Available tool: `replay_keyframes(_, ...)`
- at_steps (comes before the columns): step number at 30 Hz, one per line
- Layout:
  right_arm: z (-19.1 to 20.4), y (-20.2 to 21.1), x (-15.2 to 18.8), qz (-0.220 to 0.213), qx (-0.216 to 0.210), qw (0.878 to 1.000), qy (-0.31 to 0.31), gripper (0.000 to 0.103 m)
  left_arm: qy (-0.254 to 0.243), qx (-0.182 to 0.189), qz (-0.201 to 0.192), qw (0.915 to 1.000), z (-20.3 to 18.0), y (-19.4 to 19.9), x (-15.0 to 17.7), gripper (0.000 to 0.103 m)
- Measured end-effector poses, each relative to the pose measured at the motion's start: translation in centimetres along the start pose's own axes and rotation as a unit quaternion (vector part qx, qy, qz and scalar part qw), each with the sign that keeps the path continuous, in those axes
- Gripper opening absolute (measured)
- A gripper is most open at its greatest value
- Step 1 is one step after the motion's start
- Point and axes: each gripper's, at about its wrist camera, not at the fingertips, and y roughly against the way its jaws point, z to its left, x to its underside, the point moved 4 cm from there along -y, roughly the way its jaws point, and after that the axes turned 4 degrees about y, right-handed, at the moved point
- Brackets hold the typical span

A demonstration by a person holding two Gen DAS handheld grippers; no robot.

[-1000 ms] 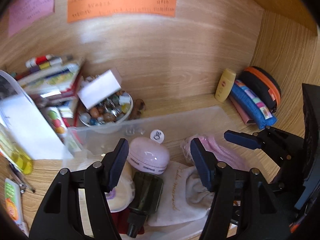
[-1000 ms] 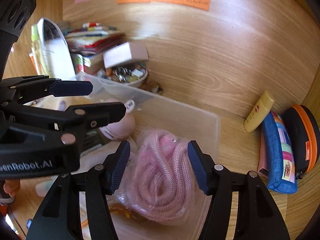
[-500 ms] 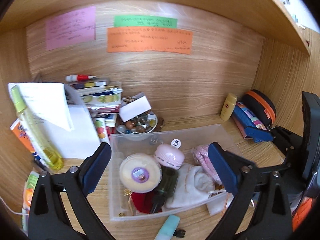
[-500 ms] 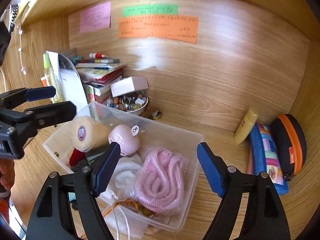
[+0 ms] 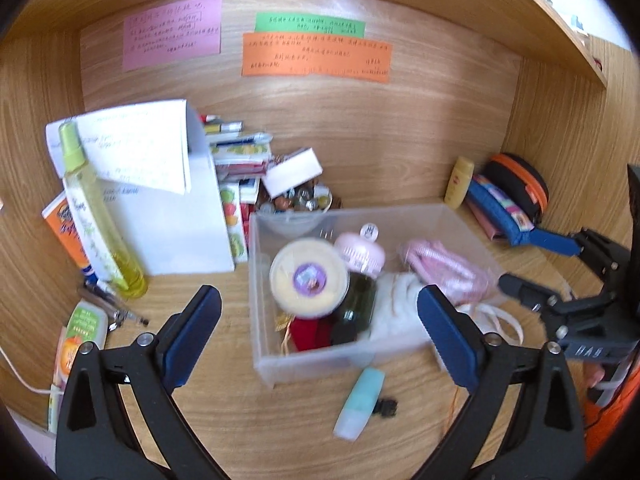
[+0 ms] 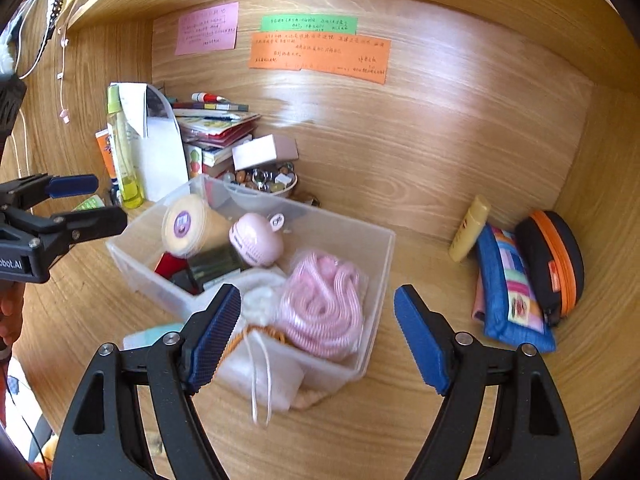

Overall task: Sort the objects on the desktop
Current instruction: 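Move both grippers back toward the blue staple box and beige block, then grasp the blue Max staple box with the left gripper while the right grasps the beige block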

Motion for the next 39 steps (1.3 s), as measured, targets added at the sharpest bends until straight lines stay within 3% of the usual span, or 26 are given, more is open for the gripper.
replay_keyframes(11,1.7,1.1,4.7,0.046,-0.013,0.999,-0.001,0.077,0.005,-0.003,0.058,0.9983,2.1,0.2,5.6,0.1)
replay_keyframes(16,4.2,1.5,6.8,0.063,-0.055,0.997,0.006,0.077,0.007,-0.033,0.062,0.9975,2.8,0.6,7.9,0.1)
replay_keyframes(23,8.0,1.7,9.1,0.084,-0.117,0.989,0.024,0.077,0.026,-0.031,0.064,0.9971,3.3,1.8,9.4,0.1)
replay_keyframes(28,10.1,1.8,10.1,0.083,-0.137,0.986,0.037,0.076,0.035,-0.023,0.071,0.9966,3.2,2.4,10.9,0.1)
replay_keyframes(31,10.8,1.3,10.6,0.093,-0.14,0.985,0.044,0.072,0.035,-0.027,0.077,0.9961,3.2,2.8,11.8,0.1)
replay_keyframes(35,11.8,0.9,10.9,0.103,-0.145,0.982,0.055,0.051,0.034,-0.02,0.082,0.9958,3.1,3.3,12.9,0.1)
replay_keyframes(39,12.4,0.5,10.9,0.108,-0.15,0.98,0.068,0.041,0.025,-0.013,0.083,0.9962,2.6,3.8,13.5,0.1)
